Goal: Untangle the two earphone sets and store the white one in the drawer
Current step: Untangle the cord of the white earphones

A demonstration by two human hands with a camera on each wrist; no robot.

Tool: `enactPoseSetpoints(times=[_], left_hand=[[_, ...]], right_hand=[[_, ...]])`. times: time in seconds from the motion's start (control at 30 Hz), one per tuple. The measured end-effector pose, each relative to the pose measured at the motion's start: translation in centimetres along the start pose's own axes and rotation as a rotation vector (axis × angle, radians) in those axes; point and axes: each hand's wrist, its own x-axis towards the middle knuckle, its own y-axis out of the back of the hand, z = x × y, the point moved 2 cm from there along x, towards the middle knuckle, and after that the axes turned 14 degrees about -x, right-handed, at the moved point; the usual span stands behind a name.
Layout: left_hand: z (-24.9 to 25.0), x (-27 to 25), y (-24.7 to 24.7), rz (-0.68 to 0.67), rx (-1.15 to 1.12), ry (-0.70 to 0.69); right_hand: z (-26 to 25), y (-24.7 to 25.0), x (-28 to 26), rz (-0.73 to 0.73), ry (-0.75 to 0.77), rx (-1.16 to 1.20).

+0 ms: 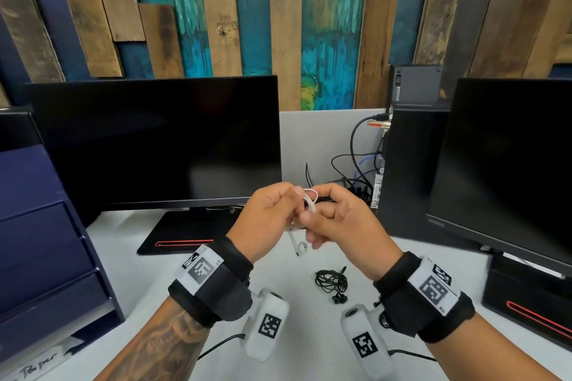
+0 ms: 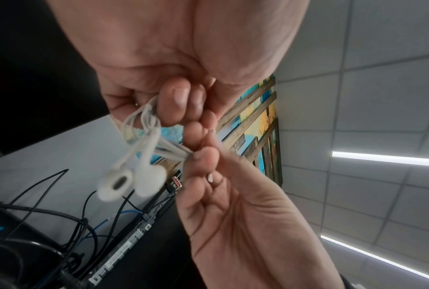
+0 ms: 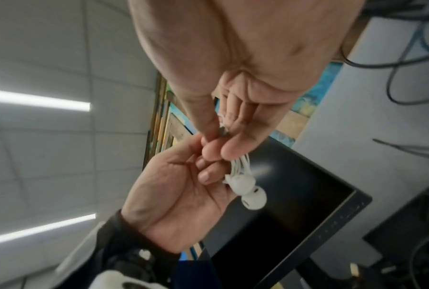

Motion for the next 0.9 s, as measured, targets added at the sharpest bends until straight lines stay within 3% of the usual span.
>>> enactPoseSetpoints(times=[0.17, 0.33, 0.43, 0.5, 0.67, 0.8, 0.9], left_hand=[[0.9, 0.0, 0.9, 0.14, 0.011, -0.079], [0.9, -0.4, 2.0, 0.184, 0.037, -0.05], [0.5, -0.4, 2.1, 0.18, -0.068, 0.025], [0.4, -0.2, 1.8, 0.154, -0.179, 0.073], [0.7, -0.1, 0.4, 0.041, -0.364, 0.131], [0.5, -0.1, -0.1, -0.008, -0.252, 0.095], [0.6, -0.3, 0.0, 0.011, -0.164, 0.066]], right_hand=[[0.3, 0.7, -0.1, 0.189, 0.07, -0.205], [0.8, 3.3, -0.6, 0.307, 0.263, -0.769], [0.9, 4.2, -0.4, 0.426, 0.325, -1.05], [1.4, 3.9, -0.2, 0.454, 0.311, -0.964], [2.0, 1.8, 0.5, 0.287, 0.007, -0.22], [2.2, 0.7, 0.7, 0.122, -0.084, 0.054], [2.2, 0.7, 0.6, 0.086, -0.107, 0.104]])
